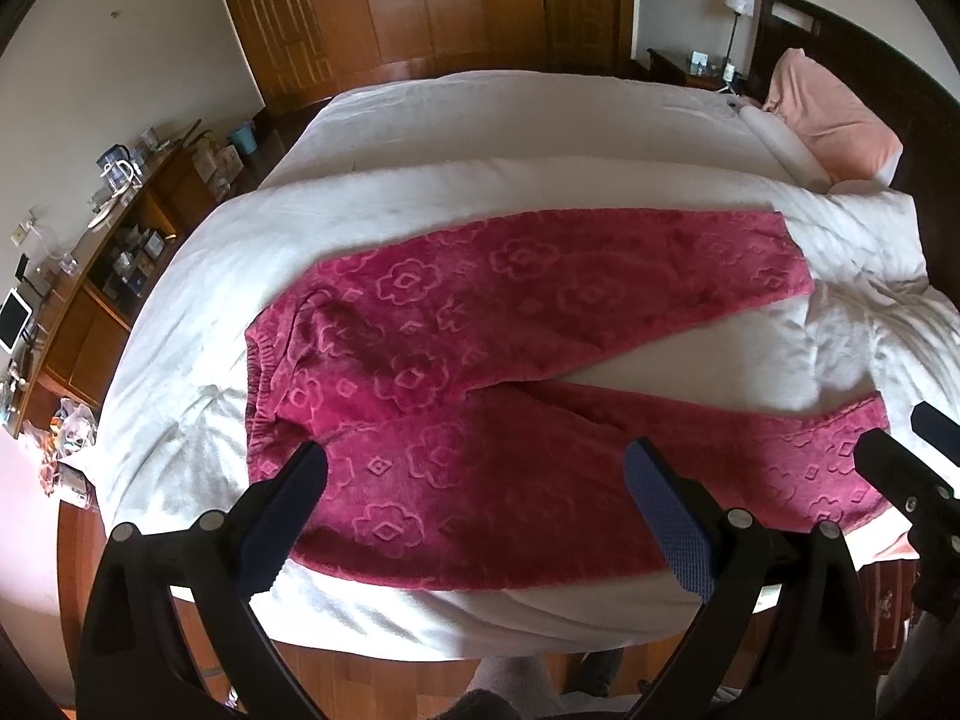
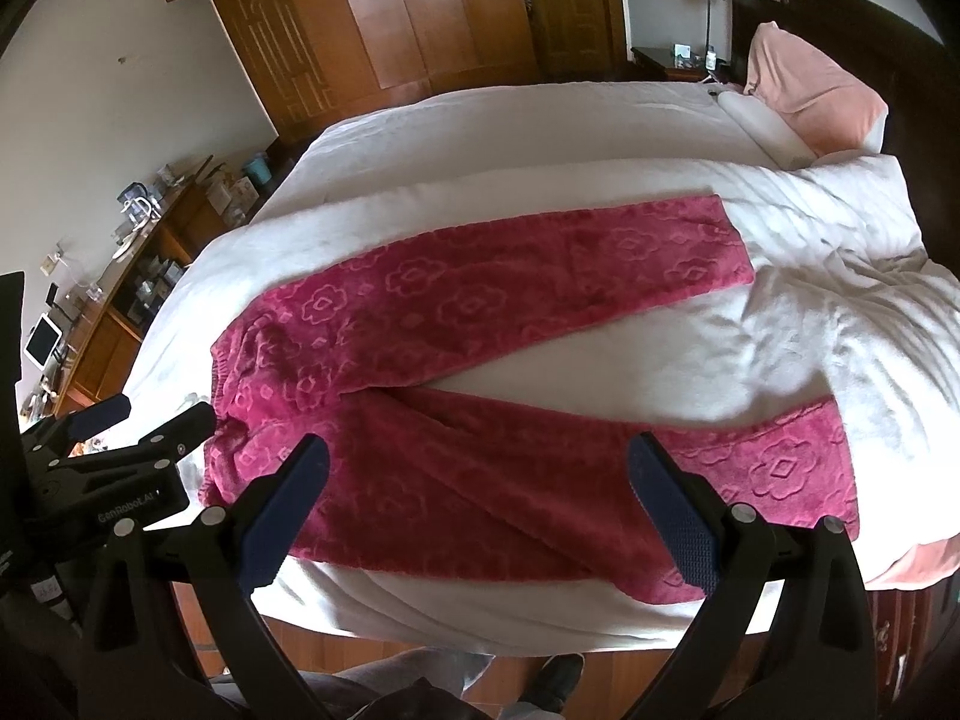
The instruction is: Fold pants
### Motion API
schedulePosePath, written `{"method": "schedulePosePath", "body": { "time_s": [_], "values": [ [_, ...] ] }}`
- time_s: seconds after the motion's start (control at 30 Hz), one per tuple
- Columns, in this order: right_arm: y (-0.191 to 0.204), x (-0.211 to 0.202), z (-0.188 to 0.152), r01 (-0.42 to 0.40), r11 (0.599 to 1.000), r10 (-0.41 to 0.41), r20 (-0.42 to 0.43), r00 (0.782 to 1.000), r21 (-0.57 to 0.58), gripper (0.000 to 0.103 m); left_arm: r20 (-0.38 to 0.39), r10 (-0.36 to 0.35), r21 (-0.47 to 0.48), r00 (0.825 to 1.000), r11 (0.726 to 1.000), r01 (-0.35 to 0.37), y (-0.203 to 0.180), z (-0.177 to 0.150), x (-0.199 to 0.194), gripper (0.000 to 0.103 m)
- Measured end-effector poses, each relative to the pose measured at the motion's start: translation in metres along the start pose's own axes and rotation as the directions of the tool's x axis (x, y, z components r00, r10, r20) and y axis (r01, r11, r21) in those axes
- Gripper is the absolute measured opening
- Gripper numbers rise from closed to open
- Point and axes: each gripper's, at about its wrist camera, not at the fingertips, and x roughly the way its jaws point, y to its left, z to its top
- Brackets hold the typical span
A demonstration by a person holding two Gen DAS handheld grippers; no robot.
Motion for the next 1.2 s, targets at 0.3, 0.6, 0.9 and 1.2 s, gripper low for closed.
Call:
{"method": "schedulePosePath", "body": {
  "time_s": [0.3, 0.6, 0.9, 1.2],
  "values": [
    [-0.002, 0.013, 0.009, 0.01, 0.999, -0.01, 0.003, 1.0, 0.037, 0.1, -0.022, -0.014, 0.022, 1.0, 1.0, 0.014, 0.002, 0.011, 0.017, 0.098],
    [-0.007, 0.031, 0.013, 0.061, 0.994, -0.058, -0.041, 0.997, 0.092, 0.1, -0.053, -0.038, 0.06, 0.998, 0.997, 0.041, 0.006, 0.021, 0.04, 0.098],
    [-0.046, 0.029, 0.004, 0.231, 0.96, -0.231, -0.023, 0.973, 0.157, 0.1, -0.096, -0.079, 0.104, 0.992, 0.991, 0.089, -0.006, 0.03, 0.075, 0.098],
    [-0.159, 0.039, -0.013, 0.385, 0.892, -0.37, -0.107, 0.923, 0.236, 0.1, -0.177, -0.064, 0.148, 0.982, 0.985, 0.091, -0.05, 0.022, 0.128, 0.098]
  ]
}}
